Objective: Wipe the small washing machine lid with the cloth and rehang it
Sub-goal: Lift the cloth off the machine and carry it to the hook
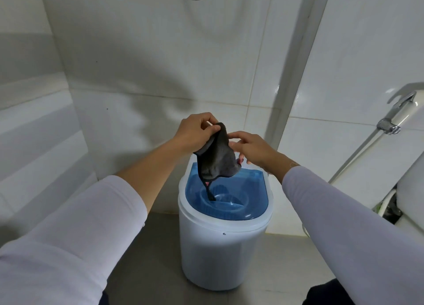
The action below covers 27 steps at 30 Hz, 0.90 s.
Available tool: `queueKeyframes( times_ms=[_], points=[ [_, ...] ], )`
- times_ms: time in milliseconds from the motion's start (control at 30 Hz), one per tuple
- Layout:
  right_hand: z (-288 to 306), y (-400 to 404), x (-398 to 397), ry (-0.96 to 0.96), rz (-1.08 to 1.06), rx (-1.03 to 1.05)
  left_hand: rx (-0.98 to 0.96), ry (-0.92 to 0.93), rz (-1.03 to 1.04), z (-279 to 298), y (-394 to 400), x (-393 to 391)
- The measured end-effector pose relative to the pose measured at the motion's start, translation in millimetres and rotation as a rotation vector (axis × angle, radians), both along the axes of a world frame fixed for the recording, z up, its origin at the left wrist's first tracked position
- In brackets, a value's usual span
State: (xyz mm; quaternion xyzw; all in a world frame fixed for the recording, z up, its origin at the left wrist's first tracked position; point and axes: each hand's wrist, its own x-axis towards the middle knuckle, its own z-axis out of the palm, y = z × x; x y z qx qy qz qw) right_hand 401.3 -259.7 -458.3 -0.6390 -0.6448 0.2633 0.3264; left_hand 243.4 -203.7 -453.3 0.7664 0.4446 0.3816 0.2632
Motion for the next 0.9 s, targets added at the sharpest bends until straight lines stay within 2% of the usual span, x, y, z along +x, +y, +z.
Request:
queueKeyframes(
  times_ms=[133,367,667,900],
  points=[
    [23,6,-15,0.086,-0.005,0.095,0.031,0.026,-0.034,26,1,-16],
    [53,23,-56,0.147,0.124,0.078,0.061,0.035,-0.051,69,4,-51],
    [85,60,-90,0.275,0.123,0.172,0.150,0.112,0.213,107,28,-106],
    [84,105,-114,0.089,0.139,0.260,0.141,0.214,0.372,94,60,-130]
  ],
)
